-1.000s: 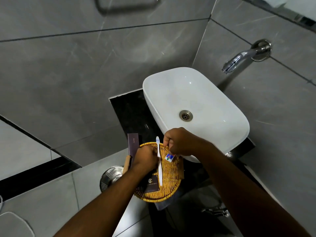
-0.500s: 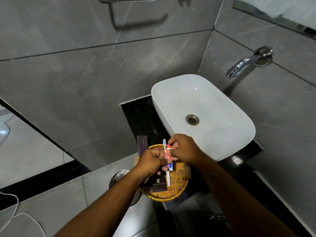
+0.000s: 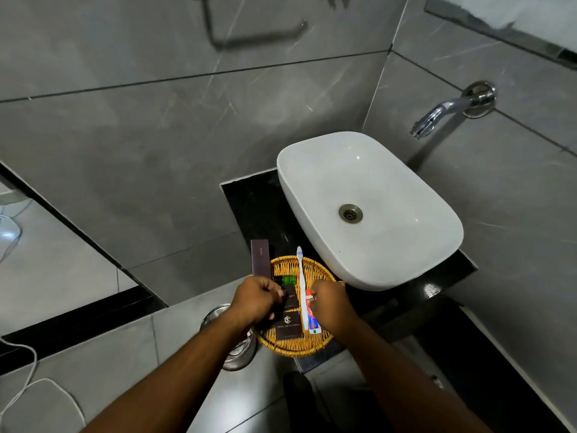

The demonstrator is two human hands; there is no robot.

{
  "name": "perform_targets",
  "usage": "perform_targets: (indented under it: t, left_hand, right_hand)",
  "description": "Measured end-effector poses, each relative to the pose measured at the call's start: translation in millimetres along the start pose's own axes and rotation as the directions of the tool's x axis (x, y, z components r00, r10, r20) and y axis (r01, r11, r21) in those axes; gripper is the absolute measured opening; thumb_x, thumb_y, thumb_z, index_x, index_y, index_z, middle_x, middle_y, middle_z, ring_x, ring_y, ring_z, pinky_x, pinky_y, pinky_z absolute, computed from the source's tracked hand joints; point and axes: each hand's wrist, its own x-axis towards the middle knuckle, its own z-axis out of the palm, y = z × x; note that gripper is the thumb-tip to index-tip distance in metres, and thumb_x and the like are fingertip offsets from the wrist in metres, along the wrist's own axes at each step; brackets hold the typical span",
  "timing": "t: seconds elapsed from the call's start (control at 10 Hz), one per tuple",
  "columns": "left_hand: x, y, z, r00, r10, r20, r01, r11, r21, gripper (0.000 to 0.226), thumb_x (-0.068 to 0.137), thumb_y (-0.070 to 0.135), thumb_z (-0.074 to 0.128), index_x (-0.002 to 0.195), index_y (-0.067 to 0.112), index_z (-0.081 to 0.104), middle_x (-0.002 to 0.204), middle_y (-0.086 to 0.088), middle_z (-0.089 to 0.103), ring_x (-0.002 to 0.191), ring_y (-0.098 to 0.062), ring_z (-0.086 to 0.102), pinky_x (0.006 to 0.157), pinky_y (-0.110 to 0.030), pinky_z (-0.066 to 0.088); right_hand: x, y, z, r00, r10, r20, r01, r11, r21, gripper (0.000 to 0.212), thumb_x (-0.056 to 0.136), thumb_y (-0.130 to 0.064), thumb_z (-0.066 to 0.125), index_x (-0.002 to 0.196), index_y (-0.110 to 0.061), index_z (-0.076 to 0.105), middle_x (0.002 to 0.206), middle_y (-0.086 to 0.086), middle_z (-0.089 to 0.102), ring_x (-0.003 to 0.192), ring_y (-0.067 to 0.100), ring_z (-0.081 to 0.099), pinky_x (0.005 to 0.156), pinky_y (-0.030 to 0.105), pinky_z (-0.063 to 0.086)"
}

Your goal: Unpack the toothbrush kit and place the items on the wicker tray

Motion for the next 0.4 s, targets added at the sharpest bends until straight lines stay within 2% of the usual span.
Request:
perform_targets:
  t: [0.1, 0.2, 0.3, 0.4]
  left_hand:
    - [-3, -1, -3, 1.000, -0.009, -0.012, 0.008, 0.999, -0.045, 0.015, 0.091, 0.016, 0.062, 0.078, 0.014, 0.070, 0.069, -0.004, 0.071, 0.047, -0.012, 0.058, 0.049, -0.026, 0.048]
    - [-6, 1, -4, 1.000, 0.001, -0.012, -0.002, 0.998, -0.062, 0.012, 0.090, 0.017, 0.063, 0.082, 0.013, 0.070, 0.070, -0.003, 0.071, 0.045, -0.010, 0.058, 0.048, -0.026, 0.048]
    - [-6, 2, -9, 0.999, 0.049, -0.011, -0.050, 0.998, -0.048, 0.011, 0.090, 0.017, 0.063, 0.084, 0.011, 0.070, 0.074, -0.004, 0.072, 0.049, -0.012, 0.060, 0.052, -0.028, 0.050]
    - [-5, 5, -15, 0.993, 0.114, -0.022, -0.113, 0.993, 0.030, 0.012, 0.090, 0.016, 0.062, 0.084, 0.010, 0.071, 0.079, -0.005, 0.072, 0.067, -0.018, 0.067, 0.063, -0.032, 0.056]
  right_hand:
    - [6, -4, 5, 0.999, 0.030, 0.030, -0.026, 0.994, -0.105, 0.010, 0.092, -0.020, 0.052, 0.086, -0.017, 0.059, 0.108, 0.011, 0.069, 0.106, 0.030, 0.061, 0.101, 0.037, 0.041]
    - [9, -5, 9, 0.995, 0.084, 0.053, -0.072, 0.979, -0.193, 0.012, 0.092, -0.022, 0.049, 0.087, -0.020, 0.060, 0.112, 0.008, 0.067, 0.115, 0.029, 0.054, 0.111, 0.042, 0.027]
    - [11, -4, 8, 0.991, 0.105, 0.085, -0.087, 0.977, -0.195, 0.019, 0.091, -0.027, 0.052, 0.102, -0.016, 0.063, 0.113, 0.008, 0.067, 0.115, 0.030, 0.055, 0.112, 0.044, 0.027]
    - [9, -10, -8, 0.997, 0.061, 0.050, -0.055, 0.991, -0.125, 0.017, 0.091, -0.019, 0.054, 0.095, -0.008, 0.066, 0.104, 0.013, 0.070, 0.099, 0.032, 0.064, 0.088, 0.035, 0.045]
